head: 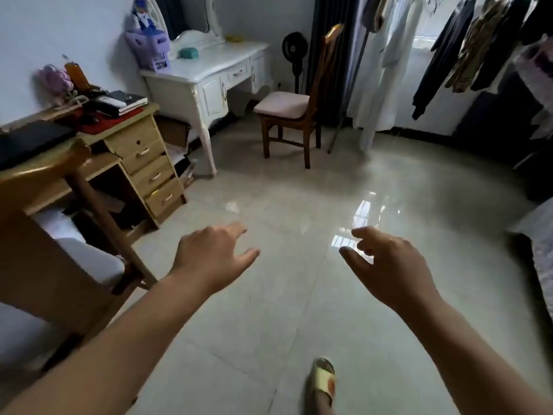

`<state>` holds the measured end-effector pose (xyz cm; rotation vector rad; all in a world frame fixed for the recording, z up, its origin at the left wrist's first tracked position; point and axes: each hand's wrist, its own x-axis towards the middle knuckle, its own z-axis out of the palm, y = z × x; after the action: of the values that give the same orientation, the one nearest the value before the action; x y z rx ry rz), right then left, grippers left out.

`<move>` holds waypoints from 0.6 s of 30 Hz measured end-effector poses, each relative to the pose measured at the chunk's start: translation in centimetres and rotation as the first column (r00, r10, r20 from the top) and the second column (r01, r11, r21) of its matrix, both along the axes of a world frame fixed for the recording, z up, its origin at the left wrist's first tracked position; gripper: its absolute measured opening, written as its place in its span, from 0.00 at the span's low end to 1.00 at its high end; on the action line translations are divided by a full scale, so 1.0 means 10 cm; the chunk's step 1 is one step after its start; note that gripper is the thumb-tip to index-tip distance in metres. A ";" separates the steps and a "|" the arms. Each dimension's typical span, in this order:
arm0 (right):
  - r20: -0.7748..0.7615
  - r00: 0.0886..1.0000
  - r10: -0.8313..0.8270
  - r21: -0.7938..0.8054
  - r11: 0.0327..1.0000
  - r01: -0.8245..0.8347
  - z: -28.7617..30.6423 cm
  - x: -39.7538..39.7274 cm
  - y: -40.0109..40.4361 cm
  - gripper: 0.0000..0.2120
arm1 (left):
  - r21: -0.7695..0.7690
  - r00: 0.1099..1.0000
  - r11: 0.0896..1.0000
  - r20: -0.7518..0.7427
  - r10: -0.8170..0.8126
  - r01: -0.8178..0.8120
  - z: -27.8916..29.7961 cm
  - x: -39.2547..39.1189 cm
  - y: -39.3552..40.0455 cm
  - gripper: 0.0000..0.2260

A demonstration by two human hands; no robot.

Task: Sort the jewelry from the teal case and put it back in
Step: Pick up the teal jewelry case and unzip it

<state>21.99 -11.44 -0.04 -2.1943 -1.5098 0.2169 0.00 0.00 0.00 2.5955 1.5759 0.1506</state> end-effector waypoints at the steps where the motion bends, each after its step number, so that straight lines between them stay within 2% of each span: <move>1: -0.014 1.000 -0.003 0.005 1.000 0.003 -0.11 0.08 0.13 0.18 | -0.027 1.000 1.000 -0.019 0.012 -0.012 -0.09 0.08 0.14 0.24; 7: -0.073 0.997 0.022 -0.039 0.999 -0.025 -0.39 0.78 1.21 0.19 | -0.108 0.994 0.988 -0.006 0.109 -0.109 -0.32 0.74 1.14 0.24; 18: -0.111 0.981 0.162 -0.063 0.984 -0.169 -0.26 1.64 3.44 0.21 | -0.166 0.973 0.968 0.098 0.208 -0.190 -0.13 1.70 2.95 0.23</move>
<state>38.35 22.96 -2.61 -2.0767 -1.6489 0.4415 17.04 29.46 -1.31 2.2674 1.7292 0.1810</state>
